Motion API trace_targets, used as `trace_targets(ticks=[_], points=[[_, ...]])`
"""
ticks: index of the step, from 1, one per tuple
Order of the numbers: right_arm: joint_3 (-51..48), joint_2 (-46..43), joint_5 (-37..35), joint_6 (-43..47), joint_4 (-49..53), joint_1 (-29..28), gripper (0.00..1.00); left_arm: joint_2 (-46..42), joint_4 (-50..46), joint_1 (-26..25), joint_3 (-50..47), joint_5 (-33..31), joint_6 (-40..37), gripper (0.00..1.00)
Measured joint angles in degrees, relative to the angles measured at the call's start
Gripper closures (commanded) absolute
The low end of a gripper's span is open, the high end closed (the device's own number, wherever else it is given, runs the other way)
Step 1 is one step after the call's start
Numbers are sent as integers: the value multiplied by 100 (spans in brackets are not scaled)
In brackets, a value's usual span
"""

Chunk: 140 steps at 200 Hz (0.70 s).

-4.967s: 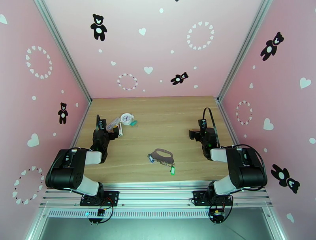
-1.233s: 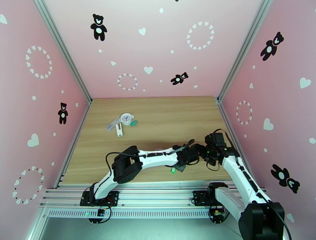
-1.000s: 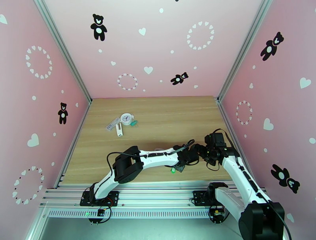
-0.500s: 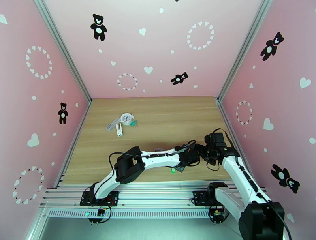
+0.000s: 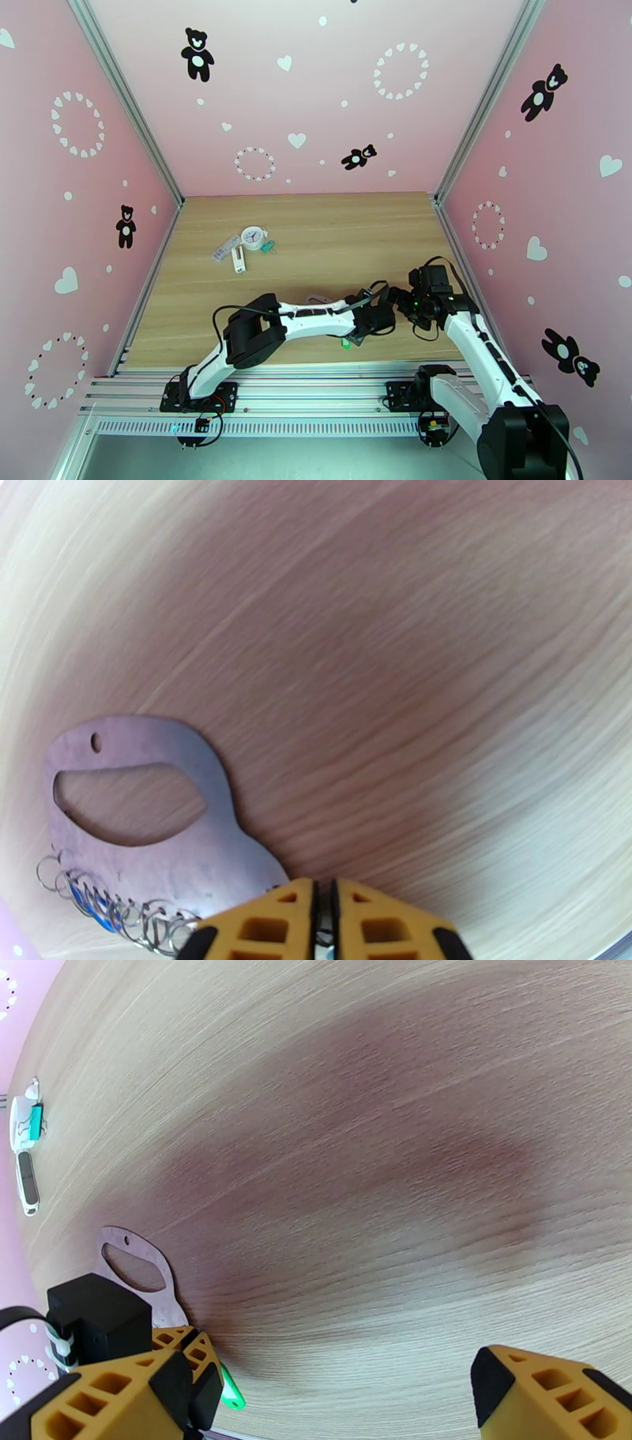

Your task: Remove the keys from the keyring

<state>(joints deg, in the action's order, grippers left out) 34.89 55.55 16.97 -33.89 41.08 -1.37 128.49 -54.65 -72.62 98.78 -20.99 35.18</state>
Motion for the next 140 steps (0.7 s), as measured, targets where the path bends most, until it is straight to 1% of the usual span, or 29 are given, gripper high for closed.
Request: trace_targets(ticks=[55,65,101,126,140], points=[[-4,0,87,0,-59,0,1,-238,39,0,-278,-39,90,86],[-7,0,96,2,-57,0,1,-245,63,0,-297,20,109,84],[-11,2,120,0,-81,0,1,-245,140,0,-306,216,175,71],[-11,0,146,2,-101,0,1,-238,59,4,-219,240,240,70],[-11,2,164,4,-101,0,1,-238,35,11,-146,243,273,71]])
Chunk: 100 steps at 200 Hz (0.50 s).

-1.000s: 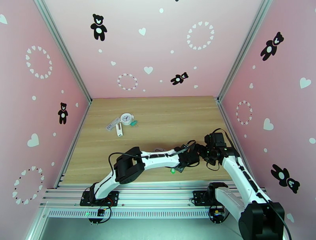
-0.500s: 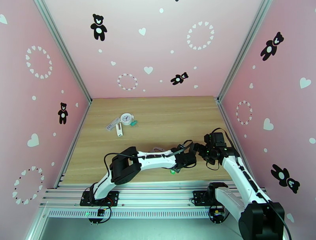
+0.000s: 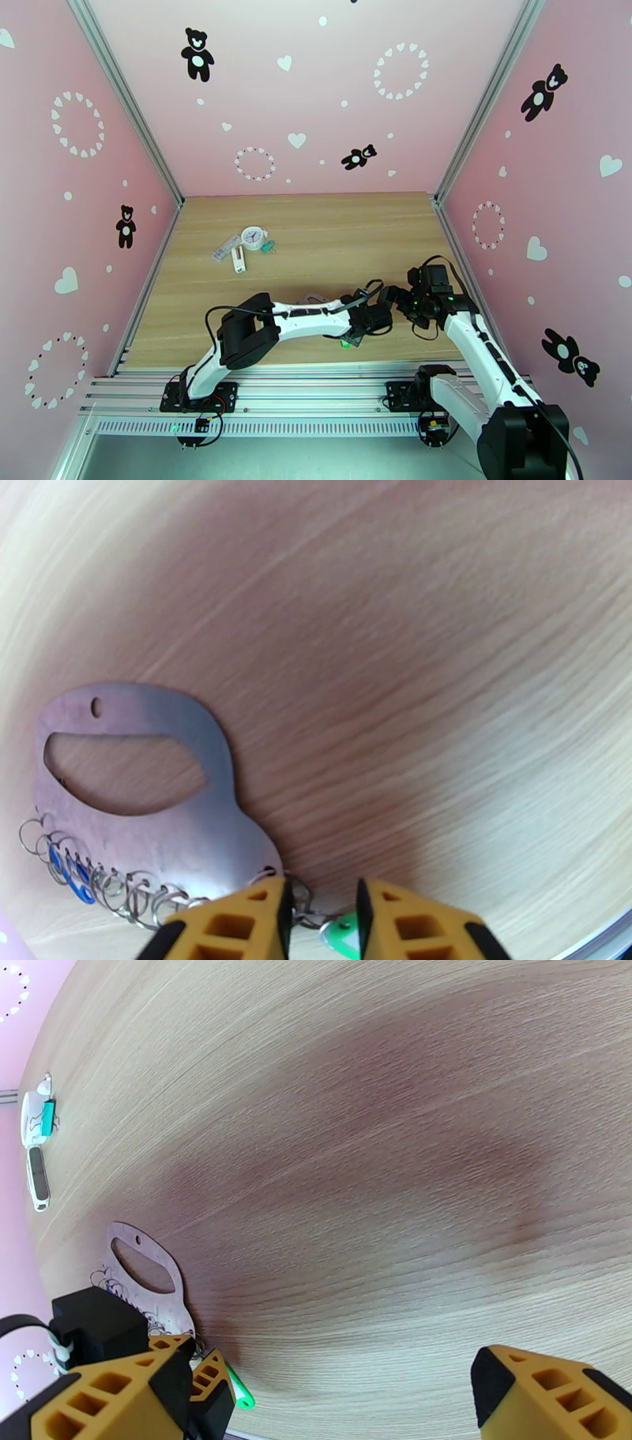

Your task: Remove the keys from the keyring

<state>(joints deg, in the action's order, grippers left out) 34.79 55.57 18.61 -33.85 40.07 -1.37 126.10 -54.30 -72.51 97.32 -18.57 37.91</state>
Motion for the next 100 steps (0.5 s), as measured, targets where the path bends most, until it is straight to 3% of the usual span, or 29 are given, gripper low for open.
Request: trace_targets(ticks=[100], points=[[-44,52,96,44,-92,0,1,-168,212,120,-444,280,210,77]])
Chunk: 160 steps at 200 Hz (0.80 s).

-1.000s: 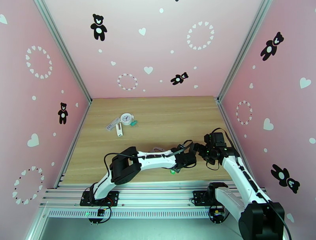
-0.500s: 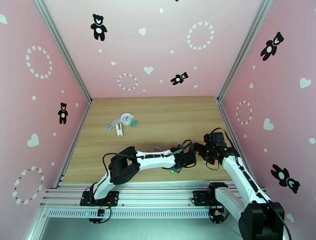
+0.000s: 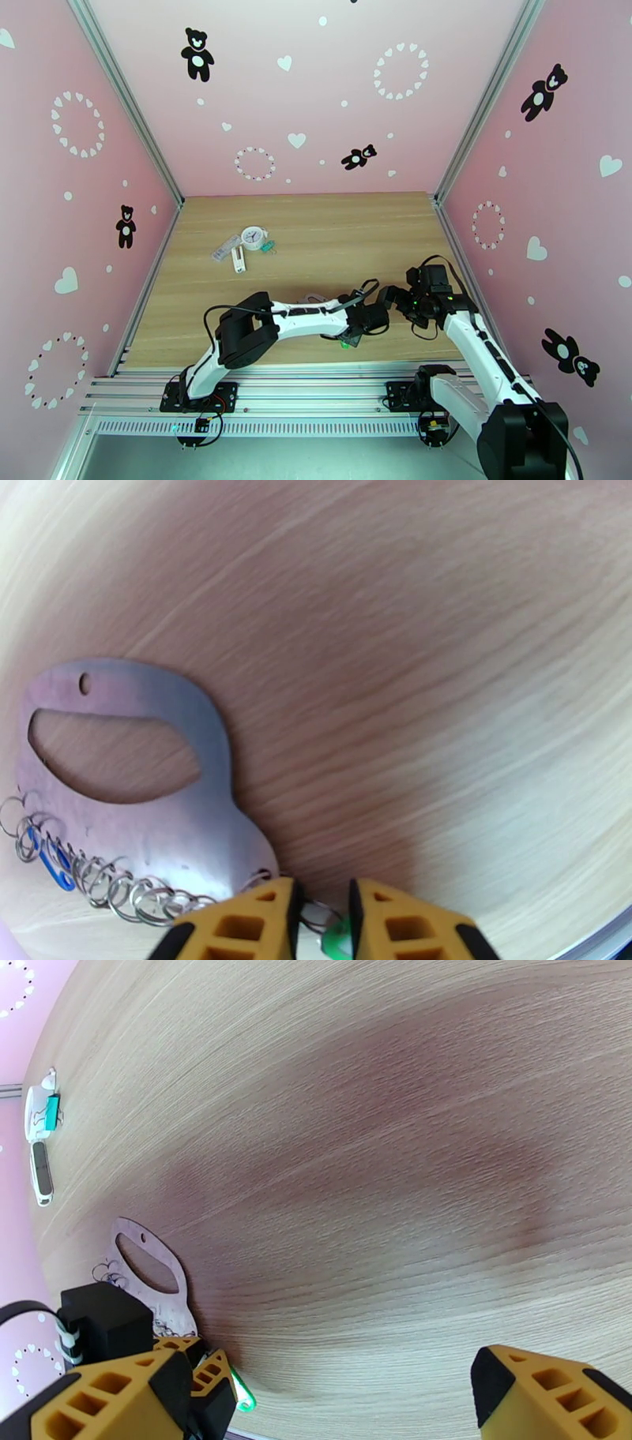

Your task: Remove the keys from the keyring

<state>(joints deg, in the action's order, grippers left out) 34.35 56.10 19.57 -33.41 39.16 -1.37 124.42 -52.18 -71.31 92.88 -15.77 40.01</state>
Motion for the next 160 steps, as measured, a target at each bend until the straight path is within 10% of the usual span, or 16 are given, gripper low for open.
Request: trace_targets(ticks=[160], points=[[-52,96,151,-2,-164,0,1,-896,254,404,-1250,35,26,99]])
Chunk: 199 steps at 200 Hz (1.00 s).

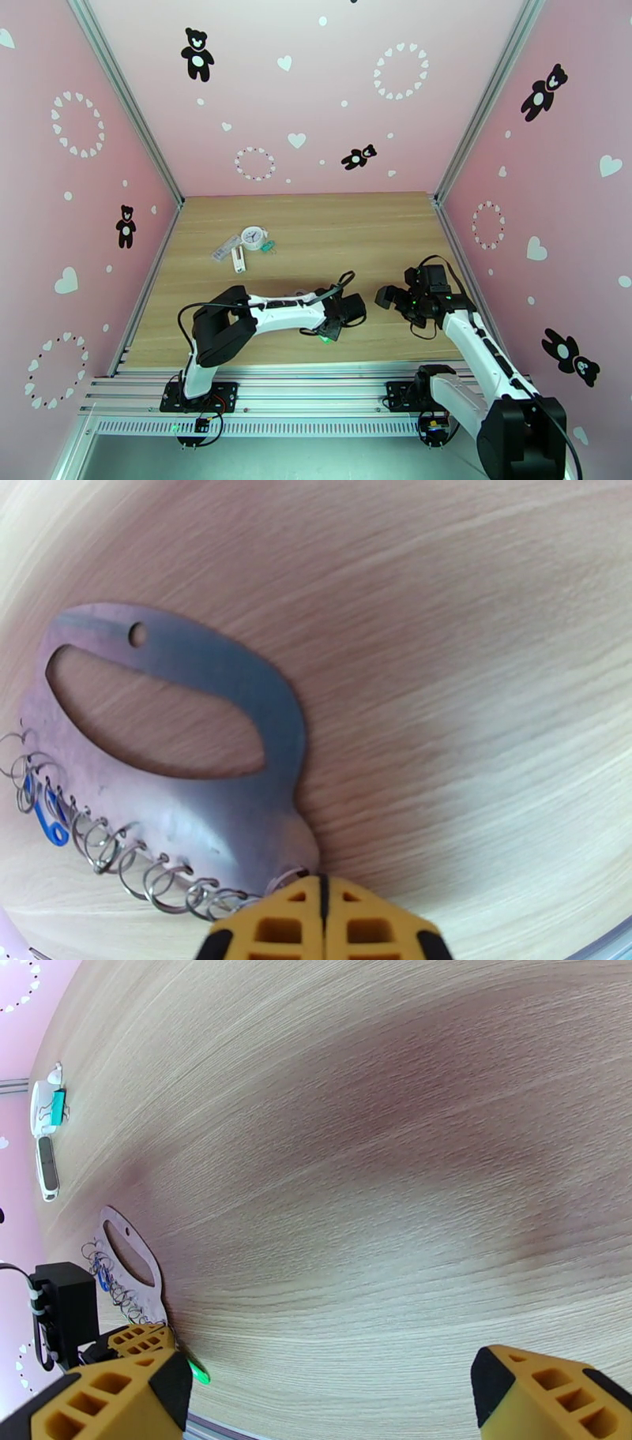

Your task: Remove the keys from the keyring

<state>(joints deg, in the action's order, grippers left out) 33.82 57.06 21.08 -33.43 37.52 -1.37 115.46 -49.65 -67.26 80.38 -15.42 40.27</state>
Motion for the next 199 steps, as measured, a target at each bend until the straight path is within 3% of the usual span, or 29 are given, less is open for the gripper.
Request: trace_targets(ticks=[49,119,199], points=[[0,-13,24,42,-33,-101,1,-343,17,48,-72,-42,52,100],[125,-424,109,101,-369,-901,1,-1539,-201,409,-42,-243,52,100],[715,-839,529,387,-1123,-1676,5,-2229,-758,1331,1104,4,-284,100]])
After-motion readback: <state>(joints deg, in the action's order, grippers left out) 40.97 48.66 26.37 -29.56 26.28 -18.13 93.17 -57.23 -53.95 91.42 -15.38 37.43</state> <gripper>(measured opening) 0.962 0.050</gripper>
